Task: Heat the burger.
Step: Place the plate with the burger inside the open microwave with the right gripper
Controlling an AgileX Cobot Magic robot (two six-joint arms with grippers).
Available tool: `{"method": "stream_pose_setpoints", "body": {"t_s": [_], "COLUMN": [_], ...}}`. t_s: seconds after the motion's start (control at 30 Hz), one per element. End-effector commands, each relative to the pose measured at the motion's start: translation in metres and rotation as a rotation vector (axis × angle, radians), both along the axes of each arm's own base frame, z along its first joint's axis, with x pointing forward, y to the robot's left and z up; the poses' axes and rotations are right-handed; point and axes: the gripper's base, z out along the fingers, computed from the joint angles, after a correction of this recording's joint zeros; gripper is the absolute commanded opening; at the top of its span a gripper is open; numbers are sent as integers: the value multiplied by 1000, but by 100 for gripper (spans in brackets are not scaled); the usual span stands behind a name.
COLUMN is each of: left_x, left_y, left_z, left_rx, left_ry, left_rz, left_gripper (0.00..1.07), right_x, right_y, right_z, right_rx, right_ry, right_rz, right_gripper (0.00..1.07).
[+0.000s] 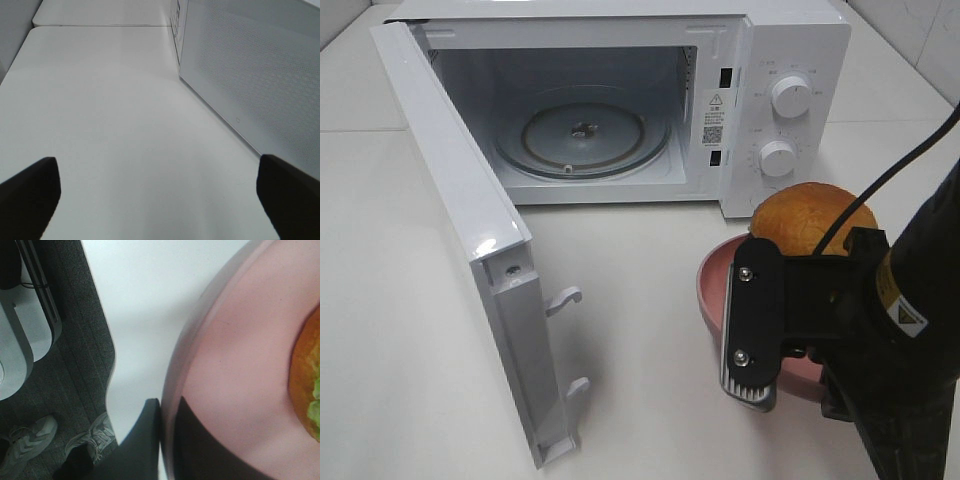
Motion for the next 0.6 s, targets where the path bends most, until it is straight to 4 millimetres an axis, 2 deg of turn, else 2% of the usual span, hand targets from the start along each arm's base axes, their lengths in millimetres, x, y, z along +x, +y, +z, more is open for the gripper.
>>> {"method": "stream_pose_setpoints", "body": {"t_s": [0.03, 0.13, 0.4, 0.43, 0.6], "left_x": [-2, -2, -2, -2, -2], "left_y": [0, 0, 0, 0, 0], "left_z": [0, 0, 0, 0, 0], "left_rx": [-8, -8, -8, -8, -8], "left_ry": [-22, -22, -22, -22, -22], "left_rz": [-2, -2, -2, -2, -2], "left_gripper": [100, 100, 100, 100, 100], "right_x": [3, 4, 11, 13, 19], "right_y": [0, 0, 8, 11, 21], "right_z": [4, 4, 6, 5, -4], "right_rx": [-11, -20, 2, 6, 14], "right_ry": [-64, -78, -164, -179, -197], "right_rz": [80, 97, 351, 418, 512], "right_gripper": [0, 0, 0, 0, 0]}}
